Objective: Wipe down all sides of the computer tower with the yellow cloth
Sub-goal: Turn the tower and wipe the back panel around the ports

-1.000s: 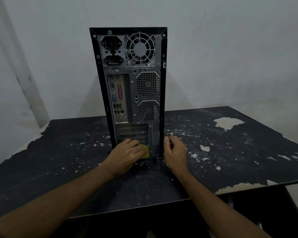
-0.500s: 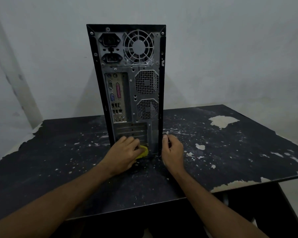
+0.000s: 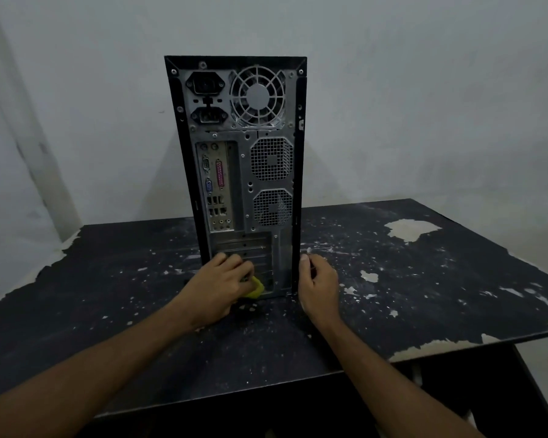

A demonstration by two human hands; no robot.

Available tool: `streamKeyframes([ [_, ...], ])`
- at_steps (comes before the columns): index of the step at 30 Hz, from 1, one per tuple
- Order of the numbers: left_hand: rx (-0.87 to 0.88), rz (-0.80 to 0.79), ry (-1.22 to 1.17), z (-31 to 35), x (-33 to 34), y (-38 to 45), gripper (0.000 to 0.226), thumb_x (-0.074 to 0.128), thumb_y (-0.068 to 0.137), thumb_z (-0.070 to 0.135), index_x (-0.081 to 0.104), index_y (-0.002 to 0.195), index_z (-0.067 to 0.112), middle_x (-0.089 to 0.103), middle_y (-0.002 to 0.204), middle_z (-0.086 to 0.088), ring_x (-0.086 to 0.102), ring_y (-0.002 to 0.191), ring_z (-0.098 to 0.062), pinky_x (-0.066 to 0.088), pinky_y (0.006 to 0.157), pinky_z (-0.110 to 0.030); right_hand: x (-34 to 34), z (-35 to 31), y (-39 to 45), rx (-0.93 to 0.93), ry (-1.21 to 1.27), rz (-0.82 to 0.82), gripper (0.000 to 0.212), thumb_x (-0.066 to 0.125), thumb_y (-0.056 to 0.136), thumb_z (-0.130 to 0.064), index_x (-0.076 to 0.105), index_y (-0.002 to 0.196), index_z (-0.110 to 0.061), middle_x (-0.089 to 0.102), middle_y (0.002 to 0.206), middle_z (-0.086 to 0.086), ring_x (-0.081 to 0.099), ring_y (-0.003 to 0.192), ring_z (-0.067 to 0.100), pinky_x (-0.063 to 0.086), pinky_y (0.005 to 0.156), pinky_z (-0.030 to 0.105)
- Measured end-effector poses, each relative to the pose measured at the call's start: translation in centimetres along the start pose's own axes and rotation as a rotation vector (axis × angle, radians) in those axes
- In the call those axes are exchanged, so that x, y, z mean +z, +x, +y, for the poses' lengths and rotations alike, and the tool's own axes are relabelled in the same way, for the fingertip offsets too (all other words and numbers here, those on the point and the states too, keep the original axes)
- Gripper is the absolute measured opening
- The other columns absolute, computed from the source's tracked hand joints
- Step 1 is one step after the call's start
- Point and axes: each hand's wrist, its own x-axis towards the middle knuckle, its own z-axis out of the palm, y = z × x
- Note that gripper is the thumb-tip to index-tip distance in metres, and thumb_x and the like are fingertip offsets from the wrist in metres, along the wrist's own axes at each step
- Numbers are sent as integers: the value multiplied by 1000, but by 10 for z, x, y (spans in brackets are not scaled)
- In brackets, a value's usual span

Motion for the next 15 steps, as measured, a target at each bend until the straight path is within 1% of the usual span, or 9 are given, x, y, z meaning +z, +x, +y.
streamKeyframes([
  [3, 22, -16, 33, -4, -4, 1, 43, 82, 64, 17, 72, 104, 26, 57, 113, -3, 50, 100, -27, 41, 81, -40, 1, 1, 1, -4, 1, 5, 40, 49, 106, -25, 43, 67, -19, 43, 61, -3, 38, 57, 10, 32, 53, 31],
  [6, 65, -43, 67, -4, -3, 6, 41, 81, 67, 22, 71, 107, 27, 57, 115, -2, 49, 101, -27, 39, 82, -40, 1, 1, -1, -16, 10, -5, 41, 46, 107, -28, 42, 67, -18, 41, 61, -3, 37, 56, 9, 31, 52, 33],
  [10, 54, 9, 64, 12, 1, 22, 35, 78, 72, 23, 70, 106, 25, 56, 112, -4, 47, 98, -26, 39, 79, -40, -4, -3, -1, -69, 38, -21, 42, 45, 109, -21, 38, 67, -24, 37, 61, -7, 34, 55, 8, 28, 52, 25],
  [12, 22, 49, 37, 18, 6, 23, 33, 79, 74, 23, 71, 106, 23, 55, 109, -4, 49, 95, -26, 37, 77, -39, -5, -3, -1, -81, 46, -21, 43, 45, 109, -19, 36, 67, -26, 36, 61, -7, 33, 55, 7, 28, 52, 25],
  [15, 22, 60, 32, 17, 7, 19, 36, 78, 74, 21, 70, 109, 21, 56, 110, -4, 49, 95, -25, 38, 77, -38, -5, -3, -1, -83, 24, -30, 41, 46, 108, -21, 38, 68, -21, 37, 61, -7, 34, 55, 8, 29, 51, 28],
])
